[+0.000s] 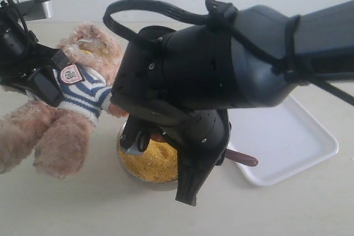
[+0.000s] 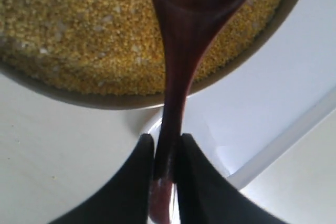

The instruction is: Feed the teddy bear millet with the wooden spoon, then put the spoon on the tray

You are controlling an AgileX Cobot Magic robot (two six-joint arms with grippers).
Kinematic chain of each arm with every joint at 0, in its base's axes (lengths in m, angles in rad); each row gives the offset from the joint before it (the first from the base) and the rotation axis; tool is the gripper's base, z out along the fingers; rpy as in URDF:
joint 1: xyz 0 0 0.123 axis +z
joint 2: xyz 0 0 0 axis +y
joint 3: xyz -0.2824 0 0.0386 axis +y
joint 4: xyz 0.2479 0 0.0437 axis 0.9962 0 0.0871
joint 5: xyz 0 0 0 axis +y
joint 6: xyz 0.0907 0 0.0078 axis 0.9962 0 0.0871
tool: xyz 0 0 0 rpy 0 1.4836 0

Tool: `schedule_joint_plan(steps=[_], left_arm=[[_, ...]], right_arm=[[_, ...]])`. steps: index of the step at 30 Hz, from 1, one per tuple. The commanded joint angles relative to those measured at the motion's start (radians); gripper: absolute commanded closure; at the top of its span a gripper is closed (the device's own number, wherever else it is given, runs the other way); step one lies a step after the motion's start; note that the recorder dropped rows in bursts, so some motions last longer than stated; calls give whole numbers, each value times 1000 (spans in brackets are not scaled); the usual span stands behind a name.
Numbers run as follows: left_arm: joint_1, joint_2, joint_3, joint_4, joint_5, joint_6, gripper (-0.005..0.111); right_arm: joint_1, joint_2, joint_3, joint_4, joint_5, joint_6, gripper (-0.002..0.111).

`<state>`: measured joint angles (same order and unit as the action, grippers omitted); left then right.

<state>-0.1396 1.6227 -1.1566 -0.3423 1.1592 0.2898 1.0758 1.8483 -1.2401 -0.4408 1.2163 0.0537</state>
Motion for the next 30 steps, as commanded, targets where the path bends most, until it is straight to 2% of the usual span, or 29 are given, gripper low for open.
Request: schedule_joint_plan(steps=[1,13,18,22,30], left_arm=[[2,-11,-4,-27,-4,10,103],[2,-11,-4,-27,-4,10,103],[2,-11,-4,-27,-4,10,103],[2,-11,-4,-28,-4,10,103],[2,-11,-4,-28,-4,10,103]], right_arm=[[2,-7,-6,-41,5,26,109],[2,1,-6,-96,5,41,109],[12,1,-6,-36,5,-20,109],[49,1,-6,-32,5,-42,109],[52,1,-6,-29,5,-54,109]])
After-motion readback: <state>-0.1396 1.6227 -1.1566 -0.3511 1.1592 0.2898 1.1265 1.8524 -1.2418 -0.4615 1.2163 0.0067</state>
